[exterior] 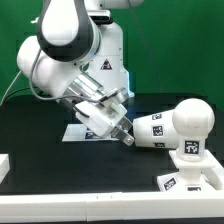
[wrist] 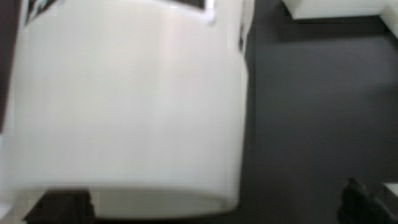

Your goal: Assemble lamp

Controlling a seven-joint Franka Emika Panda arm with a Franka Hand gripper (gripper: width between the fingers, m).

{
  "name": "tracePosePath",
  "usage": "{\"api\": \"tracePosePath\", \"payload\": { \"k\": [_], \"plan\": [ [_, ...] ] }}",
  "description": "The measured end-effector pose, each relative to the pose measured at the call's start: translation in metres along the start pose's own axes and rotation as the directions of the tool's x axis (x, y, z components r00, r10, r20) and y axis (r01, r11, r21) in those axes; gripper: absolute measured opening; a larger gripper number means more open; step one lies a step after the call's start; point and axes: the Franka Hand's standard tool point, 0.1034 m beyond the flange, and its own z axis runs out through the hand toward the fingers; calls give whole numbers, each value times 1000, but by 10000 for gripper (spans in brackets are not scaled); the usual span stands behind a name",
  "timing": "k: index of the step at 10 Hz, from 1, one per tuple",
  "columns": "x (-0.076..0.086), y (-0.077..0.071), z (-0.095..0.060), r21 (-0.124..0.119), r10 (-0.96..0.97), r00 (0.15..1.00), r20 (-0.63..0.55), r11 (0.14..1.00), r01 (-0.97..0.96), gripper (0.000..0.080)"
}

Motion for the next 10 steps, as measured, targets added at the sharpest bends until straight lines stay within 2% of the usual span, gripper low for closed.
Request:
{"api": "tracePosePath", "payload": {
  "k": [2,4,5,6,7,10],
  "plan": [
    [0,-1,1,-1,3,1000,-2,1000,-3,669],
    [0,-1,0,0,5,1000,-3,1000,-5,396],
    [0,-1,0,0,5,1000,-3,1000,-5,396],
    [0,-1,0,0,5,1000,-3,1000,-5,215],
    [0,-1,0,0,6,1000,-3,1000,-6,86],
    [1,-1,0,1,6,1000,-3,1000,-6,43]
  ]
}}
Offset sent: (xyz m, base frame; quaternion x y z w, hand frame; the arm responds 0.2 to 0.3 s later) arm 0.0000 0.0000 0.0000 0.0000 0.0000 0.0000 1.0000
